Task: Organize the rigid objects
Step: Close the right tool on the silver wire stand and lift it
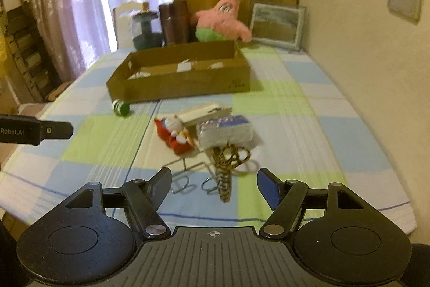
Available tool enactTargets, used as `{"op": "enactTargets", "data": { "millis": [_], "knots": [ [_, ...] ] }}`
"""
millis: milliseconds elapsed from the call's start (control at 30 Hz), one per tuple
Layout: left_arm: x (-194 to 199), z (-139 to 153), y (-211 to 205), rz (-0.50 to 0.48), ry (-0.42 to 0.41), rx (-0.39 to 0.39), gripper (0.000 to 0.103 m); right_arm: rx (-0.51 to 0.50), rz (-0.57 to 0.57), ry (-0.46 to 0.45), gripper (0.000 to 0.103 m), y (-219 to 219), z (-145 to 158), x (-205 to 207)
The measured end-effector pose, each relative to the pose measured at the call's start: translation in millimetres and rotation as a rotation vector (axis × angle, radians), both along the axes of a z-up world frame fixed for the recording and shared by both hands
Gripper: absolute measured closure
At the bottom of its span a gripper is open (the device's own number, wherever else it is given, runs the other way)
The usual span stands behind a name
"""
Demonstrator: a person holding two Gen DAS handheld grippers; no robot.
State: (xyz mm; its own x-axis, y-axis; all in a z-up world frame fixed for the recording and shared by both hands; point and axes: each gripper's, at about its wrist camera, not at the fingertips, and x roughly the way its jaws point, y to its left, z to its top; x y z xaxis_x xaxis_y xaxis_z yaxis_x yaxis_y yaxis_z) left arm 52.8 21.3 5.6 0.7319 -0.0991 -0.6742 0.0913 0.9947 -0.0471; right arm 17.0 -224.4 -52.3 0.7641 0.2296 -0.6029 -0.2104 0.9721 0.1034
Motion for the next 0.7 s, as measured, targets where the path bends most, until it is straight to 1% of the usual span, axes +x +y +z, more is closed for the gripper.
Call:
{"op": "enactTargets", "data": {
  "millis": [67,233,400,533,700],
  "knots": [
    [1,-4,-1,-0.003,0.007,0.000,0.006,-0.001,0.011,0.011,0.033,2,-6,3],
    [6,-13,-2,-0.002,0.026,0.006,0.006,-0.002,0.055,0.036,0.022,7,-19,18],
    [13,-23,-1,-0.001,0.043,0.018,0.006,-0.021,0.105,0.055,0.021,16,-32,35],
    [19,-30,-1,-0.003,0.056,0.021,0.006,-0.060,0.155,0.059,0.021,26,-44,48],
    [26,-37,-1,-0.007,0.069,0.016,0.006,-0.092,0.183,0.076,0.021,31,-60,65]
  ]
}}
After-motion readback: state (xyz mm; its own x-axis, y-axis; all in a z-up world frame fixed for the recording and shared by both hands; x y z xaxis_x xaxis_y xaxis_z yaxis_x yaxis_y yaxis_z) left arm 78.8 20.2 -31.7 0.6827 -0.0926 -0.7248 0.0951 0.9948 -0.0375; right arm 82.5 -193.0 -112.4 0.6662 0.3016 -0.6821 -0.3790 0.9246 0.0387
